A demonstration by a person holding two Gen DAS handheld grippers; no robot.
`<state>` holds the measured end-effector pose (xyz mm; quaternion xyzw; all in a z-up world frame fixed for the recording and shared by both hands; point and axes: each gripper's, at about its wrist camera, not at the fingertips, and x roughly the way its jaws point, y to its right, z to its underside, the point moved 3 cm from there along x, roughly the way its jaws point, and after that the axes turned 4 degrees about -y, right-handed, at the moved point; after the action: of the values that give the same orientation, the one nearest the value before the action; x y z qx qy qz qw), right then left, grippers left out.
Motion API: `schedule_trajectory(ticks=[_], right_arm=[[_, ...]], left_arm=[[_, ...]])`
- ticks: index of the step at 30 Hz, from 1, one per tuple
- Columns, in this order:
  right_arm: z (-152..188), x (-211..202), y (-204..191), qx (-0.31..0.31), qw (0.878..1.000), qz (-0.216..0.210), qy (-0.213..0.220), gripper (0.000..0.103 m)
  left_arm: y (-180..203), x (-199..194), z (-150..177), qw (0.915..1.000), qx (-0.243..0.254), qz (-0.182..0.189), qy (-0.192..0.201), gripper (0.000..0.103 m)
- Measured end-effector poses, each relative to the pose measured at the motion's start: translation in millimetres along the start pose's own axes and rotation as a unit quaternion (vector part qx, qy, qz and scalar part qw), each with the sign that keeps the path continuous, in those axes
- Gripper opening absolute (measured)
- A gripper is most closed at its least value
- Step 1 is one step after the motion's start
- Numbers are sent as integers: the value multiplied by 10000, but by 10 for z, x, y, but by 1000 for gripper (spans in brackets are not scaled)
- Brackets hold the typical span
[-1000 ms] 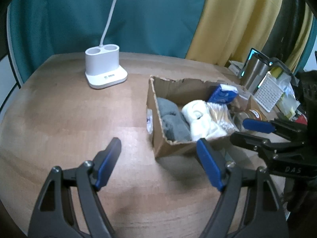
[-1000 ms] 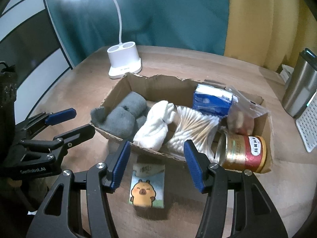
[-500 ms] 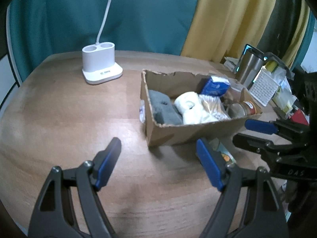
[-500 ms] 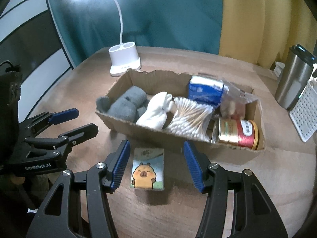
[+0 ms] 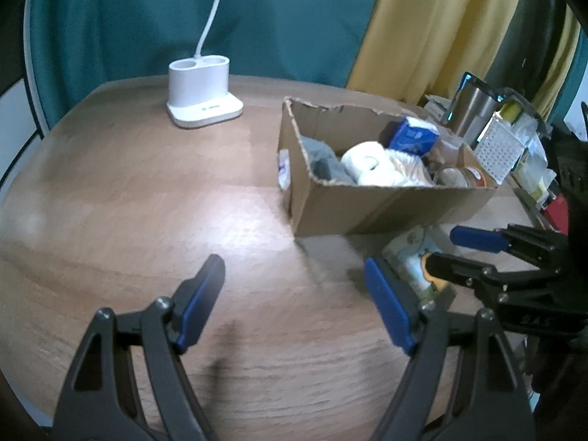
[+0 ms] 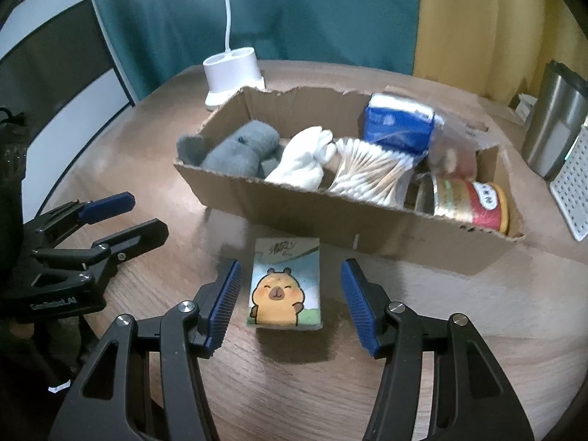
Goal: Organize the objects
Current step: 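Move the right tool to the capybara tissue pack and grasp it, then lift the capybara tissue pack with the right tool and lower it into the box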
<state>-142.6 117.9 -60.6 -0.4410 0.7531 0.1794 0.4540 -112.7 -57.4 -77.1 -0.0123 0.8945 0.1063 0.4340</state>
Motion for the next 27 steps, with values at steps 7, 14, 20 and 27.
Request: schedule_trajectory(ticks=[7, 14, 20, 27], right_arm=[[70, 149, -37, -5, 9999, 13, -168, 59], [102, 225, -7, -5, 9996, 118, -257, 59], [112, 250, -4, -15, 9995, 114, -285, 54], [143, 207, 24, -26, 9996, 38, -273, 49]], left_arm=[[-30, 49, 54, 9999, 33, -27, -106, 80], [-16, 102, 78, 9998, 41, -35, -177, 80], [10, 122, 78, 9997, 69, -52, -209, 80], [75, 113, 63, 9997, 127, -41, -197, 80]])
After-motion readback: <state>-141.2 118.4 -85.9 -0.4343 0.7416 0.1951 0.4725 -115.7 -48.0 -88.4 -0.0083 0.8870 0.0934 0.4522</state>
